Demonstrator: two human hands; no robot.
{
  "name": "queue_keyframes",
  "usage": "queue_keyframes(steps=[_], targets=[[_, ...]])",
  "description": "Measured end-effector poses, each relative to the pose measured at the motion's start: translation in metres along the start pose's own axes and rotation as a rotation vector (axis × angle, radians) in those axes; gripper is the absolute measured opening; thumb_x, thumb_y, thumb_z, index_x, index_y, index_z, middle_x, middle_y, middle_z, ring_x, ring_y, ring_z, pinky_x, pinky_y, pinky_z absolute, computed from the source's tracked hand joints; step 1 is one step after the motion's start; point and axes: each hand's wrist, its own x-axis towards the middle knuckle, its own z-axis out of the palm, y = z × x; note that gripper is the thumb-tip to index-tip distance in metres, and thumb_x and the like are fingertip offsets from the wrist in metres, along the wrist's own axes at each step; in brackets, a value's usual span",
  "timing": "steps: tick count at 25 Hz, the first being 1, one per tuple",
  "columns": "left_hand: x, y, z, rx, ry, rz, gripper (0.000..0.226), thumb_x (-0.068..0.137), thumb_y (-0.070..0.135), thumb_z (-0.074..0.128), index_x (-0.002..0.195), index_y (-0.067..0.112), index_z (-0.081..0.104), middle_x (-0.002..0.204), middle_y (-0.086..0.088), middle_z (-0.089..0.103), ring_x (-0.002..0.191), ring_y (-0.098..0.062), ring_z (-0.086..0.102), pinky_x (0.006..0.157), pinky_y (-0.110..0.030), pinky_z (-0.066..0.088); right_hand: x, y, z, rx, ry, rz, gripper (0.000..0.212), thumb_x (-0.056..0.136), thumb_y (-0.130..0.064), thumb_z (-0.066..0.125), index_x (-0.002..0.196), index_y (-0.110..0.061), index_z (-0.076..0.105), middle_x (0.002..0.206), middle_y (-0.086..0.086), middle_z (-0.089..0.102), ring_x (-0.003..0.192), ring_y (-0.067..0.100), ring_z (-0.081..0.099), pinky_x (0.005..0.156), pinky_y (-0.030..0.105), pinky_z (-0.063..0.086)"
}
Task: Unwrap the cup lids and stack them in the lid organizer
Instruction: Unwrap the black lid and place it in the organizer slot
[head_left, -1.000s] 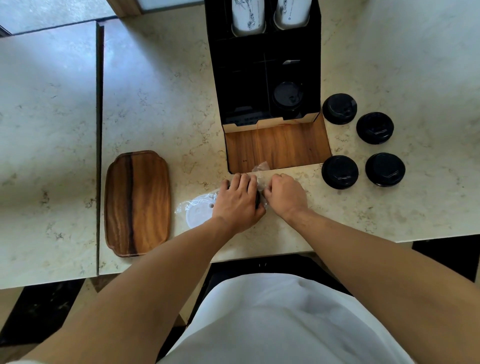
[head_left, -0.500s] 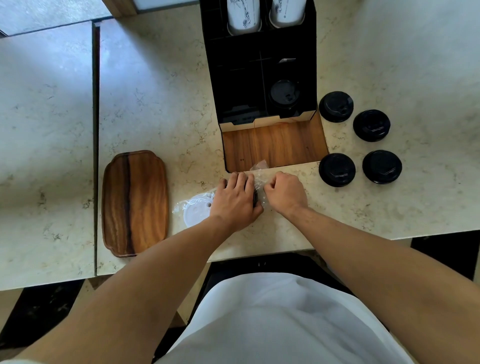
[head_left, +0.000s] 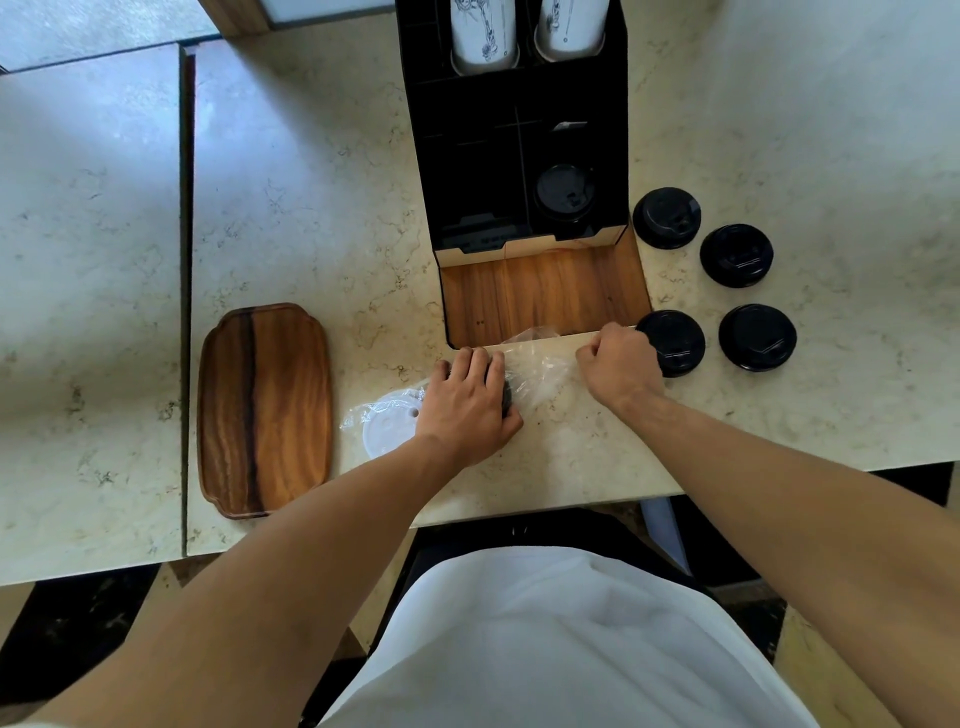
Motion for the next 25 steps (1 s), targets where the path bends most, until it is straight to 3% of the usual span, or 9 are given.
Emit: queue_keyframes(steps=[3,7,11,15,20,25], targets=[[0.0,0.0,0.001,0.0,0.003,-0.003,0.072,0.092,0.056,0.04,0.141,0.003,0.044,0.132,-0.016,0.055,0.121,-0.034,0.047,0.097,-0.053,0.045,0.006,0.009,-0.008,0.004,0.041,-0.007,0.025,0.099,-0.025,0.055,0.102,-0.003,0.067,0.1,0.014,0.068,0.086,0.028,0.064,0.072,0.038,0.055],[0.0,0.0,0.001,0.003,0.004,0.001,0.072,0.091,0.055,0.04,0.14,0.003,0.043,0.131,-0.016,0.055,0.122,-0.034,0.047,0.096,-0.052,0.045,0.005,0.001,-0.006,0.094,0.055,-0.105,0.015,0.097,-0.022,0.058,0.091,-0.012,0.066,0.094,0.006,0.066,0.081,0.021,0.061,0.067,0.03,0.048],[-0.001,0.0,0.0,0.008,-0.006,0.002,0.072,0.091,0.056,0.039,0.141,0.003,0.042,0.132,-0.016,0.054,0.122,-0.034,0.047,0.096,-0.051,0.044,-0.005,-0.016,0.001,0.197,0.064,-0.336,0.012,0.098,-0.02,0.056,0.09,-0.015,0.064,0.094,0.002,0.061,0.083,0.016,0.059,0.067,0.018,0.042],[-0.001,0.0,-0.002,0.01,-0.018,-0.001,0.073,0.092,0.056,0.038,0.142,0.003,0.041,0.132,-0.016,0.053,0.122,-0.034,0.047,0.097,-0.051,0.044,-0.013,-0.023,0.006,0.159,0.074,-0.614,0.017,0.094,-0.016,0.056,0.096,-0.01,0.072,0.098,0.003,0.064,0.092,0.014,0.054,0.08,0.027,0.048],[-0.001,0.0,-0.002,0.013,-0.036,0.003,0.073,0.093,0.055,0.039,0.141,0.001,0.042,0.132,-0.017,0.053,0.122,-0.035,0.047,0.096,-0.052,0.044,-0.018,-0.031,0.007,0.05,0.106,-0.773,0.015,0.09,-0.01,0.056,0.089,-0.007,0.071,0.096,0.006,0.064,0.089,0.019,0.055,0.079,0.031,0.048],[-0.001,0.001,-0.002,0.01,-0.014,0.012,0.063,0.092,0.054,0.039,0.131,0.005,0.048,0.122,-0.015,0.056,0.112,-0.033,0.049,0.089,-0.049,0.043,-0.026,-0.036,0.013,-0.01,-0.159,-0.795,0.019,0.094,-0.01,0.054,0.091,-0.007,0.072,0.095,0.006,0.065,0.087,0.02,0.059,0.079,0.039,0.053]])
